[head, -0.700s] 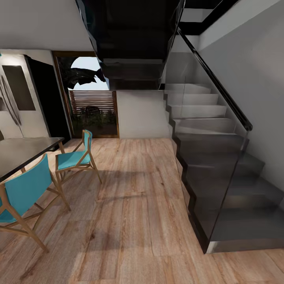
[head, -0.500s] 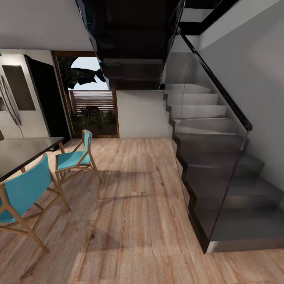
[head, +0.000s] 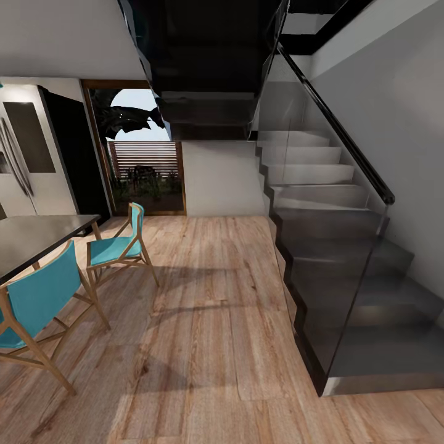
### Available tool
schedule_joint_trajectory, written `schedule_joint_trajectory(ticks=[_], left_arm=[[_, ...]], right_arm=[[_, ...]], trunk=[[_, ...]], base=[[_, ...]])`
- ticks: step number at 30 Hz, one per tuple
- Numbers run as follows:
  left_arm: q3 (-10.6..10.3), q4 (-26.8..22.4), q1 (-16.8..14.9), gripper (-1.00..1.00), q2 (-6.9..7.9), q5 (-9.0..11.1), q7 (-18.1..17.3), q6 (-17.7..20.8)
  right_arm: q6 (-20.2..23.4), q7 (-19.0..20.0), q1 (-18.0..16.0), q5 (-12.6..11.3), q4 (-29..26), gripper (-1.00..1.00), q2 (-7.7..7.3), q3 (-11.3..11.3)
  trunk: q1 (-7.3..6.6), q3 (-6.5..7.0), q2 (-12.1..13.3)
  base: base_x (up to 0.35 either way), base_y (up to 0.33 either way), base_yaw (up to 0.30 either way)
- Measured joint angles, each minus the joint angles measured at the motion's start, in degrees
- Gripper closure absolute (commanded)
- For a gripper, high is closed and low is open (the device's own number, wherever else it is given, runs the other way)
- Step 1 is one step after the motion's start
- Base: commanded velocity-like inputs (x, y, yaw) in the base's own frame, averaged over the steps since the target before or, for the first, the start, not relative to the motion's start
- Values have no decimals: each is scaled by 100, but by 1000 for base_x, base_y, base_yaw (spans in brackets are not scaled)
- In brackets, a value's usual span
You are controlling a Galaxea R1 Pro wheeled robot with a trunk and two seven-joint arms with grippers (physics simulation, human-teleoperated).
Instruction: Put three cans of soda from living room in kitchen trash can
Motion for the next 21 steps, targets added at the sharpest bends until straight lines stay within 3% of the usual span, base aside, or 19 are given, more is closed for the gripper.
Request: schedule_joint_trajectory(ticks=[11, 12, 14, 20, 21], left_arm=[[-18, -24, -14, -100, 38, -24, 0, -353], [-19, -47, -36, -100, 46, -25, -2, -1124], [-20, -160, -81, -100, 70, -25, -11, -1190], [4, -1179, -149, -100, 110, 25, -103, -1186], [6, -1528, -149, -100, 111, 50, -117, -1180]], right_arm=[[-327, 1, -28, -8, -337, -100, -126, -34], [-1306, 2, -39, -7, -772, -100, -126, -30], [-1379, 8, -36, -5, -967, -100, -125, -25], [-1420, 223, -43, -1, -1679, -100, -95, -2], [-1424, 353, -45, -1, -1928, -100, -83, 1]], trunk=[[0, 0, 0], [0, 1, 0], [0, 0, 0], [0, 1, 0], [0, 2, 0]], base=[[0, 0, 0], [0, 0, 0], [0, 0, 0], [0, 0, 0], [0, 0, 0]])
